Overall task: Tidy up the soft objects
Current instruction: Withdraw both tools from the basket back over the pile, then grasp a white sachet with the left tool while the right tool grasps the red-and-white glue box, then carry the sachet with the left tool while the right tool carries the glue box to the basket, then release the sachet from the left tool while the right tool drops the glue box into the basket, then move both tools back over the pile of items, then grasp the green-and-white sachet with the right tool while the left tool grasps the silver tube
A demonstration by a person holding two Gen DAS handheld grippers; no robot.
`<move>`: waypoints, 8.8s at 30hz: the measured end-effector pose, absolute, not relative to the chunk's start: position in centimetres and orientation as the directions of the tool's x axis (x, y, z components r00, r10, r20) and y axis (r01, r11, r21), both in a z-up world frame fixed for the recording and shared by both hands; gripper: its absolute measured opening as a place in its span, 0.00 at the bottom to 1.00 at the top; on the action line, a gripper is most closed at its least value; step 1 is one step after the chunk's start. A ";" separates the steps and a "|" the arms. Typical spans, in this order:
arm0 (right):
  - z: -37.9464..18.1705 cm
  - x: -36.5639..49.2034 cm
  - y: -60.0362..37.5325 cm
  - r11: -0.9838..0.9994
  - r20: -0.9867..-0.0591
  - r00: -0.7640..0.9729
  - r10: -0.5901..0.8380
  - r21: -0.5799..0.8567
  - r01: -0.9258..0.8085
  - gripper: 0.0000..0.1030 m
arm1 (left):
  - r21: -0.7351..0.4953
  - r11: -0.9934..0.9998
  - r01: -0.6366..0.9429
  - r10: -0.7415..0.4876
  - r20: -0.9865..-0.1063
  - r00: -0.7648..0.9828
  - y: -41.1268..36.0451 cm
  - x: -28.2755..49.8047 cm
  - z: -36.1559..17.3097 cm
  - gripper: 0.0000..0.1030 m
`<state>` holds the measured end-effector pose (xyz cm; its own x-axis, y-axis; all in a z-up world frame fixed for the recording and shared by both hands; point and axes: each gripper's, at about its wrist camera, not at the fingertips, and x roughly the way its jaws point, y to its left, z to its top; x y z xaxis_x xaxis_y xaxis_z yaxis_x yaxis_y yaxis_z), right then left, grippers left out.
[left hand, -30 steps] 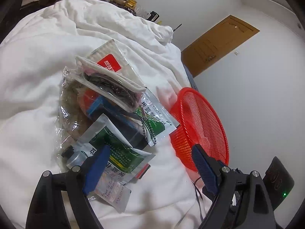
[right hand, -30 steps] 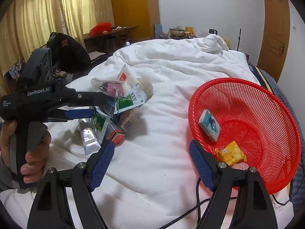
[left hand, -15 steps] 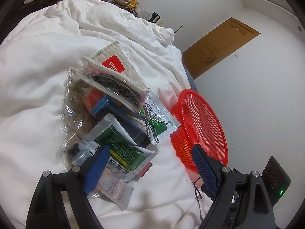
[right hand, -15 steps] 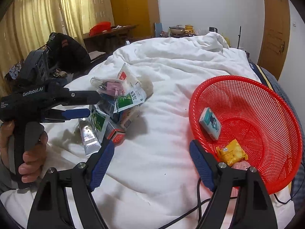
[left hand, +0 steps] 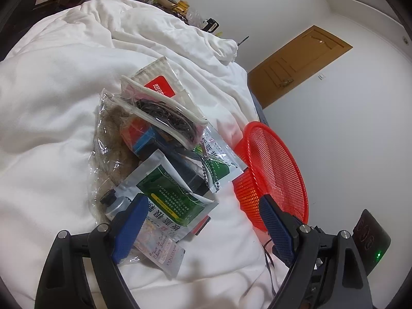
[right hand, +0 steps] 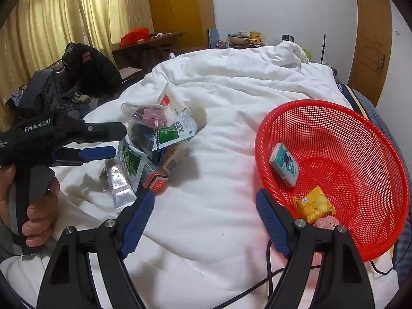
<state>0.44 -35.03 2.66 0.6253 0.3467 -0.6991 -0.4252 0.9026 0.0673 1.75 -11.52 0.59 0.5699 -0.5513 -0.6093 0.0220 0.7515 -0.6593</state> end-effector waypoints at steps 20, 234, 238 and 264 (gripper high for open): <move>2.6 0.5 -35.0 0.902 -0.701 0.624 0.347 0.068 -0.425 0.78 | -0.671 0.742 -0.024 -0.529 -0.606 0.594 -9.8 1.6 0.2 0.87; -3.0 9.5 -30.4 0.896 -0.808 0.403 0.430 0.326 -0.302 0.72 | -0.590 0.806 -0.041 -0.424 -0.625 0.656 -7.5 -2.5 -0.8 0.70; -4.6 9.9 -30.5 0.894 -0.821 0.368 0.437 0.351 -0.277 0.64 | -0.592 0.804 -0.050 -0.429 -0.637 0.640 -7.5 -2.2 -1.3 0.70; 0.6 5.1 -32.1 0.950 -0.739 0.607 0.293 0.156 -0.269 0.01 | -0.484 0.869 0.099 -0.461 -0.723 0.515 -12.4 -1.4 -1.1 0.70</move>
